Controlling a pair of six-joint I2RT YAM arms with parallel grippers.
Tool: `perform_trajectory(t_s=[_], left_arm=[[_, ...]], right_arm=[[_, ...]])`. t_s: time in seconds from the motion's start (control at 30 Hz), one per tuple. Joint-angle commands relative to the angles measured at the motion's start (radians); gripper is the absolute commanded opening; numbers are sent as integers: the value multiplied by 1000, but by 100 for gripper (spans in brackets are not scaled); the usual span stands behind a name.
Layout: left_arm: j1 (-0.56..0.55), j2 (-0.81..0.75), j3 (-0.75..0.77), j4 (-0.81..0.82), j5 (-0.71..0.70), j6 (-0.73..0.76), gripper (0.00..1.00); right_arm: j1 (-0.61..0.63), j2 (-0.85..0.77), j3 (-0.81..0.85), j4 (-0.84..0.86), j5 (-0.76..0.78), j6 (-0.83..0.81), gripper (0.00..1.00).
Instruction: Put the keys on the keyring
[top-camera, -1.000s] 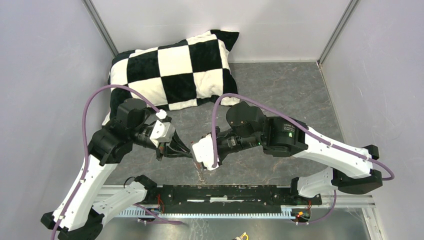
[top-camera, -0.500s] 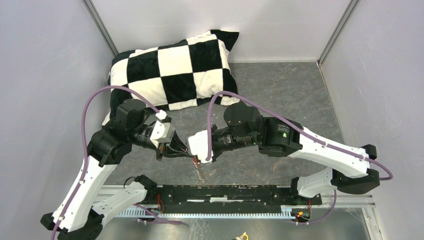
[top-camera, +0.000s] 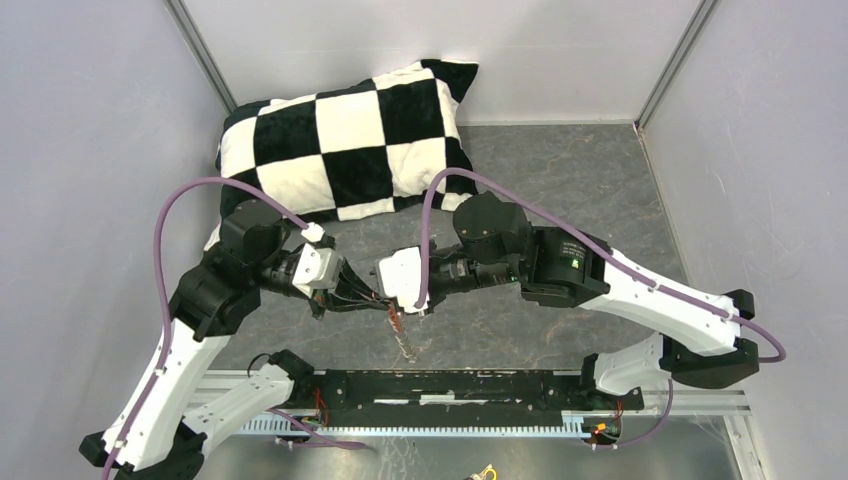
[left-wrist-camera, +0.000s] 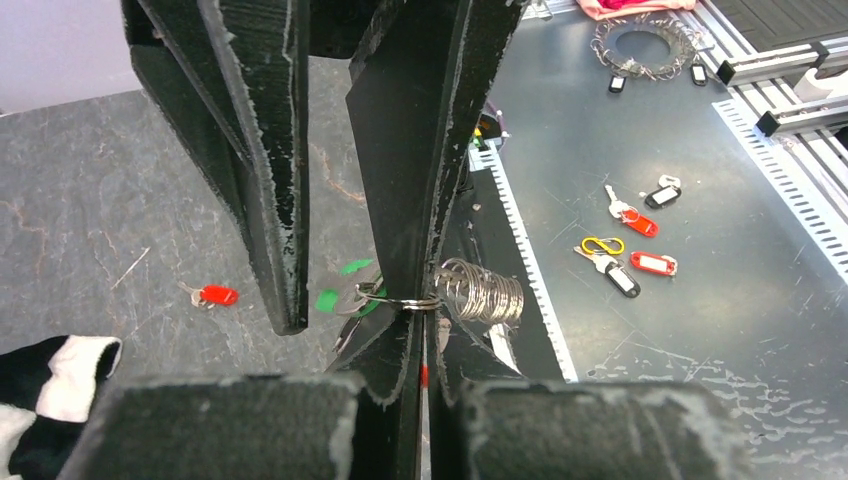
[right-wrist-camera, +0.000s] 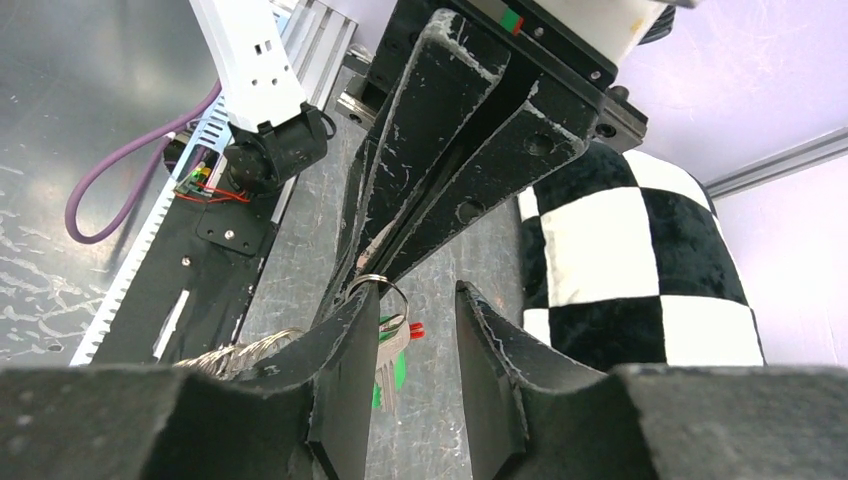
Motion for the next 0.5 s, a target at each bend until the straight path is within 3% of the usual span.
perform_trajectory(t_s=[0.0,0.47], left_arm=[[-1,-12,2,88,30,-12,2],[-2,-18,-3,89,43,0,2]], right_arm=[[-23,26,66,-48,-50,6,41],[-59,41,130,-78,-150,19,44]])
